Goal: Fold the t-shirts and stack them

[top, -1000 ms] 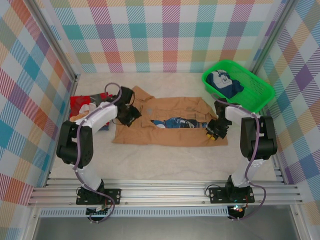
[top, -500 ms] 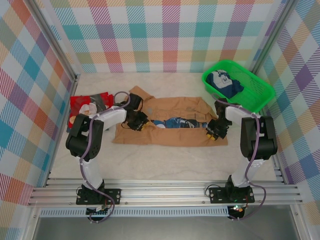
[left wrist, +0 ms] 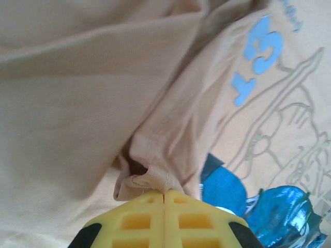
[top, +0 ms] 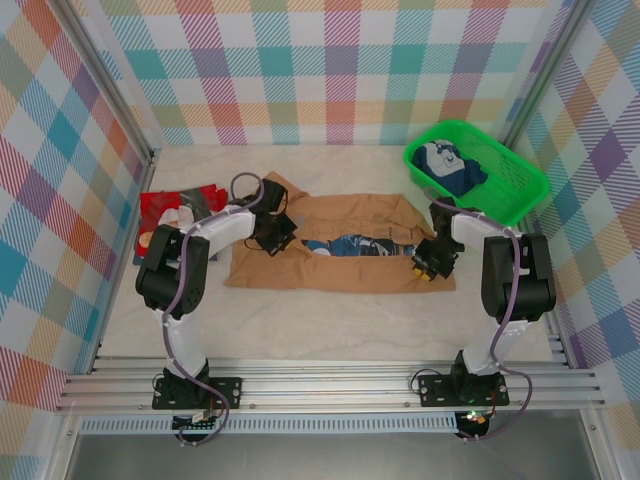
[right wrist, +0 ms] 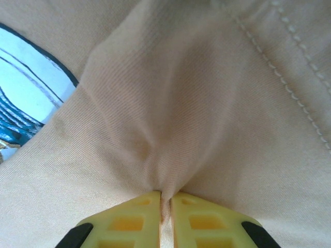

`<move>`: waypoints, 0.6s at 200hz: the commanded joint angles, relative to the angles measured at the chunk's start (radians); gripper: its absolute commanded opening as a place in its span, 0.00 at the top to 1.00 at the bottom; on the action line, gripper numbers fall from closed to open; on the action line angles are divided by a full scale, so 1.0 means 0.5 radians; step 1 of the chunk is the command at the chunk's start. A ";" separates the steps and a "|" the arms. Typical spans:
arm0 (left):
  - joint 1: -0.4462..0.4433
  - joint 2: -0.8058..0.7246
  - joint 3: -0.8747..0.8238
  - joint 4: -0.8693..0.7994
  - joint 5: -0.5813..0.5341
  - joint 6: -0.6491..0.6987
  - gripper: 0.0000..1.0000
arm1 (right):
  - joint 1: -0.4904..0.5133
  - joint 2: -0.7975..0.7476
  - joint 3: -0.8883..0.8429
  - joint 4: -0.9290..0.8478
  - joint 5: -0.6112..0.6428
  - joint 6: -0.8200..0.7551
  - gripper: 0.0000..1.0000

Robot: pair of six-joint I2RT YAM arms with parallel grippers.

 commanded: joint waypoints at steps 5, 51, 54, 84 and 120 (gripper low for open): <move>-0.044 0.039 0.198 -0.056 -0.028 0.113 1.00 | 0.001 0.037 -0.082 -0.061 0.006 -0.025 0.88; -0.129 0.277 0.595 -0.274 0.054 0.309 1.00 | 0.001 0.041 -0.075 -0.064 0.002 -0.022 0.88; -0.135 0.299 0.623 -0.301 0.063 0.325 1.00 | 0.001 0.041 -0.075 -0.063 0.001 -0.020 0.88; -0.185 0.487 0.880 -0.444 0.121 0.455 1.00 | 0.001 0.043 -0.075 -0.066 -0.004 -0.019 0.88; -0.274 0.670 1.265 -0.730 0.053 0.705 0.79 | 0.001 0.059 -0.078 -0.061 -0.022 -0.013 0.88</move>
